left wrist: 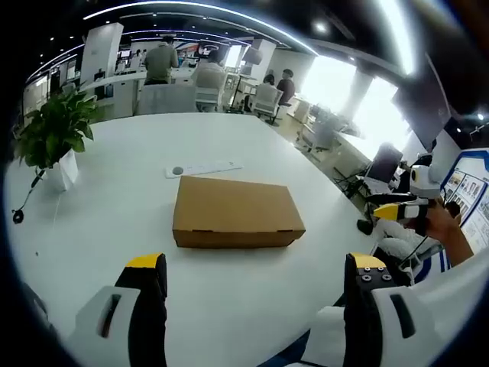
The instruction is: Operate the shoe box by opening the lid, removing the specified soft item, and placing it in the target area until the item is outside and the box remains undamaged.
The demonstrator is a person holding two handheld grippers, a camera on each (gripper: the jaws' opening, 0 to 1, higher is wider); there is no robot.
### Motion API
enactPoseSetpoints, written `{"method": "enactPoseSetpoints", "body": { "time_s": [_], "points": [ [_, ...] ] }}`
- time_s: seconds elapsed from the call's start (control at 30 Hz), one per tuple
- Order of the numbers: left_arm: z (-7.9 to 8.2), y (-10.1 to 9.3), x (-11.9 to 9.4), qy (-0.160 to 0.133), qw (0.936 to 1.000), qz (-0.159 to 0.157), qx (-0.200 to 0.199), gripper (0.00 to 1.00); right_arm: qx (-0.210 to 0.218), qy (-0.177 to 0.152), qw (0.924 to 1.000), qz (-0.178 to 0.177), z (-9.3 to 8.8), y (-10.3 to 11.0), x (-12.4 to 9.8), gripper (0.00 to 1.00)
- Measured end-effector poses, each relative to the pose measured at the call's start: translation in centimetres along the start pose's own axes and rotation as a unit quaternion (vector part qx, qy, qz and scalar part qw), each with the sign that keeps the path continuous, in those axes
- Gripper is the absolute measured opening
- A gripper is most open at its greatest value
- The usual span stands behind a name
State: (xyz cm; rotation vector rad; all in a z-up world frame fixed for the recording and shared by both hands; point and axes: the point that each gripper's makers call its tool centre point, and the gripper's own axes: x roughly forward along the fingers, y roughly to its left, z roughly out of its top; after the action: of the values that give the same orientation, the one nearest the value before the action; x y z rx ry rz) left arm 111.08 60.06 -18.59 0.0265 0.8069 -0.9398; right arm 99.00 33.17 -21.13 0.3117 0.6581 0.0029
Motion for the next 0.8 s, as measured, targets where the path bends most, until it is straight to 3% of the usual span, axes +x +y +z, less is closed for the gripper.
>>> {"method": "enactPoseSetpoints", "body": {
  "time_s": [0.23, 0.43, 0.57, 0.63, 0.7, 0.8],
  "points": [
    [-1.1, 0.6, -0.1, 0.035, 0.999, 0.005, 0.028, 0.99, 0.011, 0.005, 0.9999, 0.001, 0.0, 0.6, 0.1, 0.91],
    [-1.4, 1.2, -0.6, 0.037, 0.9991, 0.001, 0.022, 0.99, -0.022, 0.02, 0.9995, -0.009, -0.4, 1.5, 0.6, 0.9],
    [-2.1, 2.5, -1.1, 0.051, 0.9982, 0.003, 0.031, 0.98, -0.017, 0.003, 0.9998, -0.01, 0.0, 2.2, 0.9, 0.9],
    [-1.9, 2.9, -1.5, 0.044, 0.9985, 0.004, 0.033, 0.99, -0.011, -0.002, 0.9999, -0.007, 0.0, 3.0, 1.2, 0.9],
    [-1.1, 3.2, -1.7, 0.017, 0.9993, -0.006, 0.032, 0.99, -0.011, -0.004, 0.9999, -0.008, -0.2, 3.7, 1.5, 0.89],
    [-1.2, 3.7, -1.8, 0.014, 0.9997, -0.013, 0.017, 0.99, -0.008, -0.001, 0.9999, -0.011, -0.6, 3.9, 1.9, 0.89]
  ]
}}
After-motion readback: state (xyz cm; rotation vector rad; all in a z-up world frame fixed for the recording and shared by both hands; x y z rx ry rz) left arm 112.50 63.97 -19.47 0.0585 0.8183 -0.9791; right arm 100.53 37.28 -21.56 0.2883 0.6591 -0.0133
